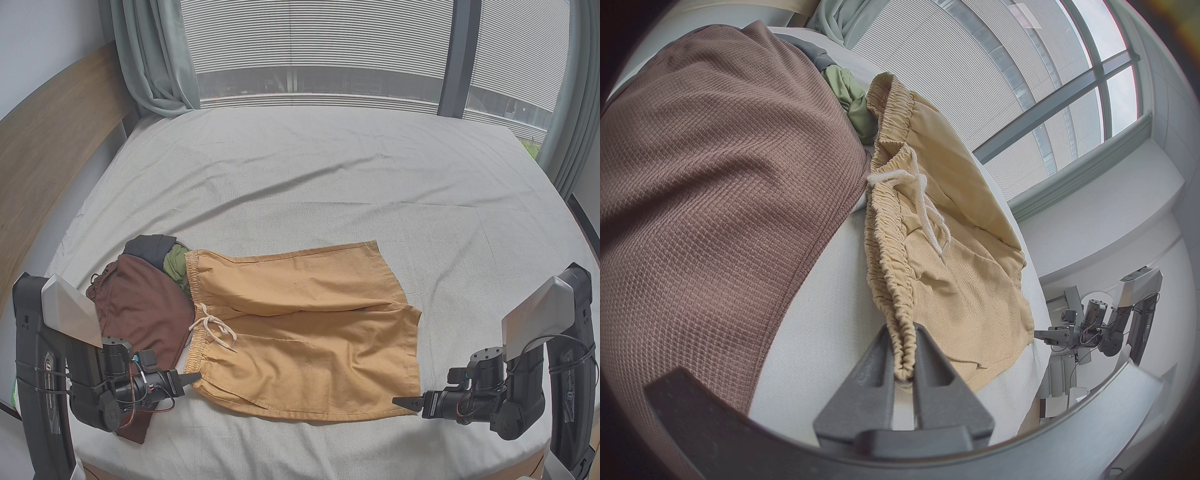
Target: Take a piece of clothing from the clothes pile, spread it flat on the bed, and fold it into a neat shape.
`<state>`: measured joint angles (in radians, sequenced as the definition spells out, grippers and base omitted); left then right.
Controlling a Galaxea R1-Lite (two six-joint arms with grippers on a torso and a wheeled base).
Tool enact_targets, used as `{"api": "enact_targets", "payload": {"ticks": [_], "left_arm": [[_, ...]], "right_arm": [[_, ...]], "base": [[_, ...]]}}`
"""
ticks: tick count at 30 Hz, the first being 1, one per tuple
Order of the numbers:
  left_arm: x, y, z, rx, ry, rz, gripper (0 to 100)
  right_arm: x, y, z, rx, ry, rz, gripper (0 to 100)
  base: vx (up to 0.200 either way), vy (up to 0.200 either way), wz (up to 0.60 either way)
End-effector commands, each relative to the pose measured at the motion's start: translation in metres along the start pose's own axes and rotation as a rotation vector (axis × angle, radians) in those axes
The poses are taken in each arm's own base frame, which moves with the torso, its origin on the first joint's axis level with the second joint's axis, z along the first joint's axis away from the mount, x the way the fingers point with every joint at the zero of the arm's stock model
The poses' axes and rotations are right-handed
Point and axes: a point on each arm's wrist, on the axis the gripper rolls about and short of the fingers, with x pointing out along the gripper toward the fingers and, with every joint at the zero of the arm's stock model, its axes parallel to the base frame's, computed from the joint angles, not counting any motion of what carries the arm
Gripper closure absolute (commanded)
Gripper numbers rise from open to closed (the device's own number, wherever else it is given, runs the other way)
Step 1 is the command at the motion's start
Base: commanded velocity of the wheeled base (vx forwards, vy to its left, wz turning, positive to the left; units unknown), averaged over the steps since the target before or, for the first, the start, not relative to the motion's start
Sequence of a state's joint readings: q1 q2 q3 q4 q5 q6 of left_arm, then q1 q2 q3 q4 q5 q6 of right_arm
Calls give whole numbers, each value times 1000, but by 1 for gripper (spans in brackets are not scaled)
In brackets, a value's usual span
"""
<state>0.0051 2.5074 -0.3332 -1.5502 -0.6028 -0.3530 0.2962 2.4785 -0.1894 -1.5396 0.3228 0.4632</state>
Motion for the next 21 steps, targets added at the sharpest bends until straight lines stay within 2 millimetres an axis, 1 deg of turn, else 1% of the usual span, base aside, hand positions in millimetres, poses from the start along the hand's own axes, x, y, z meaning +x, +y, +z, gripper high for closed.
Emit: {"api": "enact_targets", "payload": {"ticks": [1,9,10,14,21], "left_arm": [[0,0,-1,-1,2,0,100],[0,0,0,0,1,0,100],[0,0,0,0,1,0,100],[0,0,0,0,1,0,100],[0,0,0,0,1,0,100]], "right_arm": [[2,2,-3,-5,16,11,0],[2,3,-4,-7,24,18,0],[2,3,-4,-7,24,18,100],[0,2,-8,-4,40,11,100],[-1,2,-8,0,42,6,100]], "base": [[0,0,0],[0,0,0],[0,0,0],[0,0,0],[0,0,0]]}}
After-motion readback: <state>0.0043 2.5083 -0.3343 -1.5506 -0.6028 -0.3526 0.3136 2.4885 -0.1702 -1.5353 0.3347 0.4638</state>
